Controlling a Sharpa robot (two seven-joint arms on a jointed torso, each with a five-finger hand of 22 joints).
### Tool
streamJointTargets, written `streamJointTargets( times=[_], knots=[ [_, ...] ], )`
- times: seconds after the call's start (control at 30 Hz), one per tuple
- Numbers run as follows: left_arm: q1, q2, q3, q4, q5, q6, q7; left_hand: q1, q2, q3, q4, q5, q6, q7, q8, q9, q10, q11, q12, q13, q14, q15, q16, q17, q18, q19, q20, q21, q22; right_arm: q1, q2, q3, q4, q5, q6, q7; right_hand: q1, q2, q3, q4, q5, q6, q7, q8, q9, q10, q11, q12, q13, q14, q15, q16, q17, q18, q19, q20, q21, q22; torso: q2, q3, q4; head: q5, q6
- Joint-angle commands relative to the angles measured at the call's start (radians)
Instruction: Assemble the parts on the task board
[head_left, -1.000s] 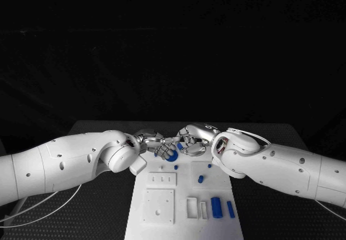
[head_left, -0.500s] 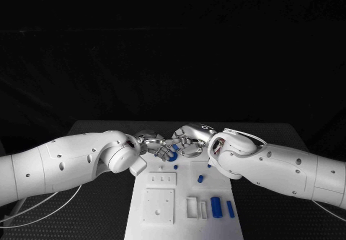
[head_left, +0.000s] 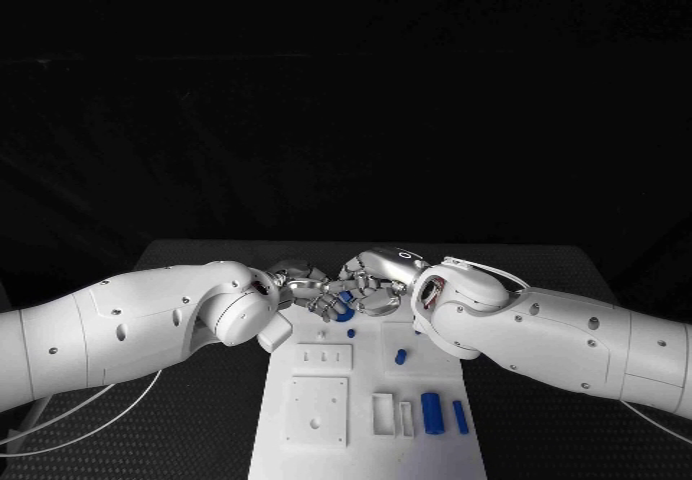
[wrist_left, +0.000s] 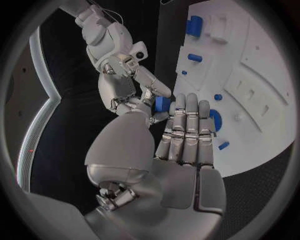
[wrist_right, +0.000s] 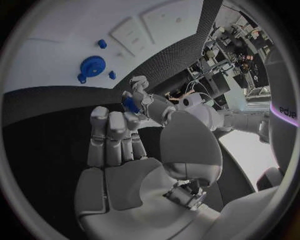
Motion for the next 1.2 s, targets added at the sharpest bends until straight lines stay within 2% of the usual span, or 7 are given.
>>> streamJointTargets(
  times=[0.03, 0.2, 0.43, 0.7, 0.93, 1.2],
  knots=[
    [0.002, 0.002, 0.002, 0.008, 0.01, -0.001, 0.021, 0.048, 0.015, 0.003, -0.017, -0.002, 0.011, -0.001, 0.006, 0.002, 0.008, -0.007, 0.005, 0.003, 0.005, -0.005, 0.009, 0.003, 0.011, -0.009, -0.003, 0.006, 0.021, -0.004, 0.003, -0.001, -0.002, -0.006, 0.015, 0.005, -0.002, -0.009, 0.006, 0.0, 0.002, 0.161, -0.01, 0.006, 0.0, -0.004, -0.01, 0.001, -0.001, -0.001, -0.005, 0.005, -0.002, 0.029, 0.007, -0.002, 0.004, 0.006, 0.0, -0.0002, 0.0007, -0.001, -0.001],
    [0.002, 0.001, 0.002, 0.007, 0.01, -0.004, 0.023, 0.129, 0.04, -0.004, -0.035, -0.001, 0.025, -0.007, 0.011, 0.004, 0.019, -0.012, 0.009, 0.009, 0.007, -0.007, 0.016, 0.007, 0.004, -0.017, -0.004, 0.012, 0.021, -0.007, 0.006, -0.001, -0.001, -0.005, 0.018, 0.006, -0.002, -0.009, 0.006, 0.0, 0.002, 0.162, -0.01, 0.005, 0.0, -0.004, -0.01, 0.001, -0.001, -0.001, -0.005, 0.005, -0.002, 0.029, 0.007, -0.002, 0.004, 0.006, 0.0, 0.0003, -0.0002, 0.001, -0.004],
    [0.002, 0.0, 0.002, 0.008, 0.01, 0.004, 0.02, 0.211, 0.036, 0.045, -0.033, -0.003, 0.05, -0.017, 0.019, 0.007, 0.041, -0.023, 0.018, 0.017, 0.017, -0.014, 0.036, 0.017, -0.006, -0.024, -0.009, 0.017, 0.019, -0.008, 0.007, -0.001, -0.005, -0.005, 0.02, 0.001, -0.003, -0.009, 0.007, 0.0, 0.003, 0.162, -0.01, 0.005, 0.001, -0.003, -0.01, 0.0, -0.001, 0.0, -0.005, 0.004, -0.002, 0.029, 0.007, -0.002, 0.004, 0.006, 0.0, 0.0007, 0.0005, 0.0, -0.006],
    [0.002, -0.003, 0.002, 0.01, 0.002, 0.011, 0.01, 0.231, 0.024, 0.048, -0.032, -0.002, 0.057, -0.02, 0.02, 0.008, 0.048, -0.026, 0.02, 0.021, 0.017, -0.016, 0.045, 0.021, -0.013, -0.031, -0.011, 0.018, 0.019, -0.008, 0.006, -0.001, -0.01, -0.007, 0.021, -0.003, -0.003, -0.01, 0.008, -0.001, 0.003, 0.162, -0.01, 0.005, 0.001, -0.003, -0.01, 0.0, -0.001, 0.0, -0.005, 0.004, -0.002, 0.029, 0.007, -0.002, 0.004, 0.006, 0.0, 0.0009, -0.0004, 0.0, -0.007],
    [0.002, -0.005, 0.002, 0.007, -0.001, 0.015, 0.003, 0.246, 0.029, 0.049, -0.025, -0.002, 0.081, -0.03, 0.03, 0.014, 0.07, -0.035, 0.031, 0.03, 0.032, -0.026, 0.072, 0.034, -0.02, -0.033, -0.018, 0.023, 0.018, -0.008, 0.004, -0.001, -0.009, -0.011, 0.012, -0.007, -0.003, -0.011, 0.009, -0.001, 0.004, 0.163, -0.01, 0.005, 0.002, -0.003, -0.01, 0.0, -0.001, 0.0, -0.005, 0.004, -0.002, 0.029, 0.007, -0.002, 0.004, 0.005, -0.001, 0.0011, -0.0004, -0.001, -0.007],
    [0.002, -0.006, 0.002, 0.006, -0.002, 0.024, -0.003, 0.222, 0.021, 0.032, 0.004, -0.003, 0.098, -0.035, 0.036, 0.021, 0.086, -0.041, 0.039, 0.039, 0.037, -0.034, 0.097, 0.045, -0.029, -0.032, -0.025, 0.029, 0.019, -0.01, 0.001, -0.001, -0.007, -0.011, 0.006, -0.008, -0.003, -0.011, 0.011, -0.001, 0.005, 0.164, -0.01, 0.004, 0.003, -0.002, -0.01, 0.0, -0.001, 0.0, -0.005, 0.005, -0.002, 0.029, 0.007, -0.002, 0.004, 0.006, 0.0, 0.0008, 0.0001, -0.002, -0.008]
  ],
)
